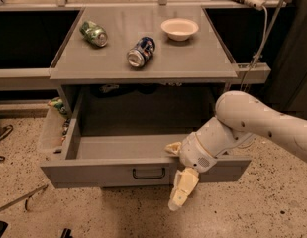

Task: Open top drawer

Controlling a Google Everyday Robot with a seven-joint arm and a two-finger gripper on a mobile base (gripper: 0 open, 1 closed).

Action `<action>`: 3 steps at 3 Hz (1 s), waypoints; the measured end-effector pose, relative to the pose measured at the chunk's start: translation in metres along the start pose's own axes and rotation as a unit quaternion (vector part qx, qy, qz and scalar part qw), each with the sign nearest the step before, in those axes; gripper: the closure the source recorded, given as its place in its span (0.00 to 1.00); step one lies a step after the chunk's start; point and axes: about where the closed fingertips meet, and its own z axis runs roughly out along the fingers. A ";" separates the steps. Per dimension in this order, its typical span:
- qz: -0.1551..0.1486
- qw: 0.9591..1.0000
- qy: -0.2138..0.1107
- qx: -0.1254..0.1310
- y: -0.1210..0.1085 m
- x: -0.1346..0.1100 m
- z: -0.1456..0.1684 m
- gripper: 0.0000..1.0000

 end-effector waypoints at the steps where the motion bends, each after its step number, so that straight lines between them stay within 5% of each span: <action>1: 0.000 1.000 0.002 -0.008 0.002 -0.002 0.003 0.00; 3: 0.023 0.998 0.014 -0.048 0.050 -0.002 0.008 0.00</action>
Offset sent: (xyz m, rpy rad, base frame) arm -0.0899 0.0154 0.0008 -0.0589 0.1874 0.0906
